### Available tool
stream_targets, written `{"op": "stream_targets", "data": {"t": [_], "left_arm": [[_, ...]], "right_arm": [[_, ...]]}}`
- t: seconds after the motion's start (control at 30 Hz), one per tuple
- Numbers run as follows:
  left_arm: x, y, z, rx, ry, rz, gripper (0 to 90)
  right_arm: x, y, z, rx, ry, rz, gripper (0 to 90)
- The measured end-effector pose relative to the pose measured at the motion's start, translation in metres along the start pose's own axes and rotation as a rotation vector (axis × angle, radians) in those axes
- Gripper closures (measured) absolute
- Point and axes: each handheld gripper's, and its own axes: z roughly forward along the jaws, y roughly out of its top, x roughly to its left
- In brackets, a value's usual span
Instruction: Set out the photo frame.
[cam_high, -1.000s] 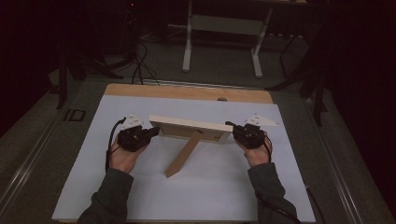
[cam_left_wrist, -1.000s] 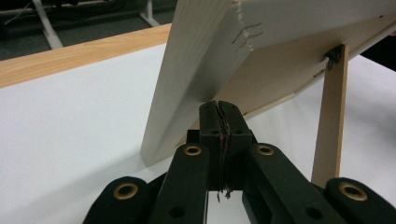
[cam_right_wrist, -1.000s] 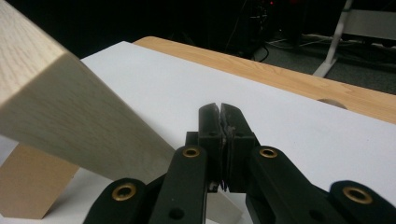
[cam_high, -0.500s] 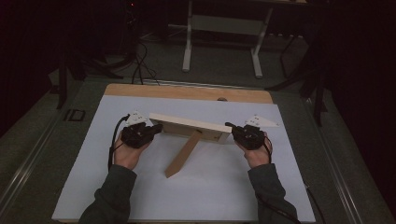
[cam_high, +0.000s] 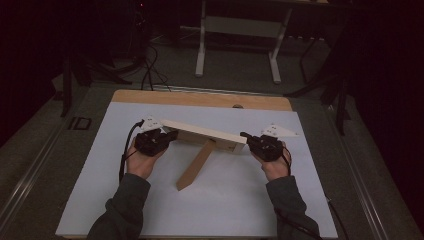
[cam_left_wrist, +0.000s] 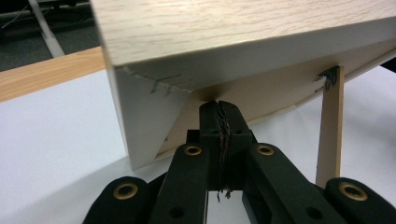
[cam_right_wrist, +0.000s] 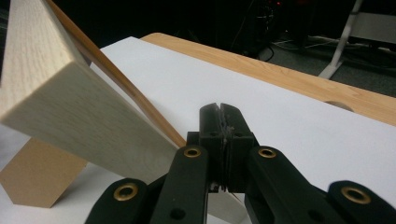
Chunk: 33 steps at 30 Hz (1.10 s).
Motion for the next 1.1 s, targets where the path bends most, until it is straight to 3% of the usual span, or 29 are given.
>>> {"op": "stream_targets", "data": {"t": [1.1], "left_arm": [[-0.014,0.01,0.017,0.006,-0.017,0.01,90.0]], "right_arm": [[0.015,-0.001,-0.003,0.007,0.047,-0.038,89.5]]}}
